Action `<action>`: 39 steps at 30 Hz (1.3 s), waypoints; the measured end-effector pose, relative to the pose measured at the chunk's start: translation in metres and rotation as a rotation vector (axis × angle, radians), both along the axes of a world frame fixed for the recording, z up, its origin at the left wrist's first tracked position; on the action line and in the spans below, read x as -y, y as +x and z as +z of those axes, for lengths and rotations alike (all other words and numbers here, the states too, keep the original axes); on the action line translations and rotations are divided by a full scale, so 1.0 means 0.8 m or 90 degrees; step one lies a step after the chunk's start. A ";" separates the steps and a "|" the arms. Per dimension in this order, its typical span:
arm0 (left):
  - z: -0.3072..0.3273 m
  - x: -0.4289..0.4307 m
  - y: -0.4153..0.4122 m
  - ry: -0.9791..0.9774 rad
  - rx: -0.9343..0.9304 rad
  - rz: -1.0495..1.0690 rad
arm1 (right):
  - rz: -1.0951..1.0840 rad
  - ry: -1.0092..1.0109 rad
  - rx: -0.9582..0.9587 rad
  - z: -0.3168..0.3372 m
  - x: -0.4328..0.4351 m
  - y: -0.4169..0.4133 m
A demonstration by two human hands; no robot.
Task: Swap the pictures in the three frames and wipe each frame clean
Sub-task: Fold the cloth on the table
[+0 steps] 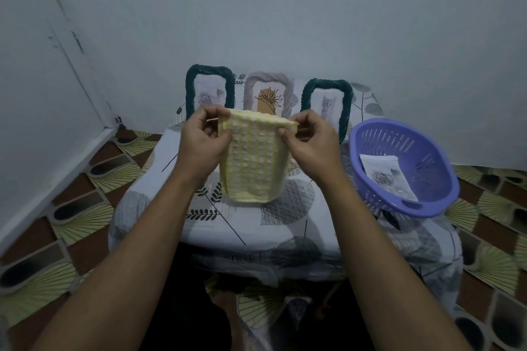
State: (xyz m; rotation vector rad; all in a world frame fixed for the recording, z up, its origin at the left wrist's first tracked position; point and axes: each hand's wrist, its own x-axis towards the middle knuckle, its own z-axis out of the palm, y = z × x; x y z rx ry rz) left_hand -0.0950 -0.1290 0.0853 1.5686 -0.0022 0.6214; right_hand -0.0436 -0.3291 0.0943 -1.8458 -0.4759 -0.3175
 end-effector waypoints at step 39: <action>-0.116 -0.009 0.001 0.040 -0.325 -0.181 | 0.183 -0.097 -0.289 -0.126 0.030 0.006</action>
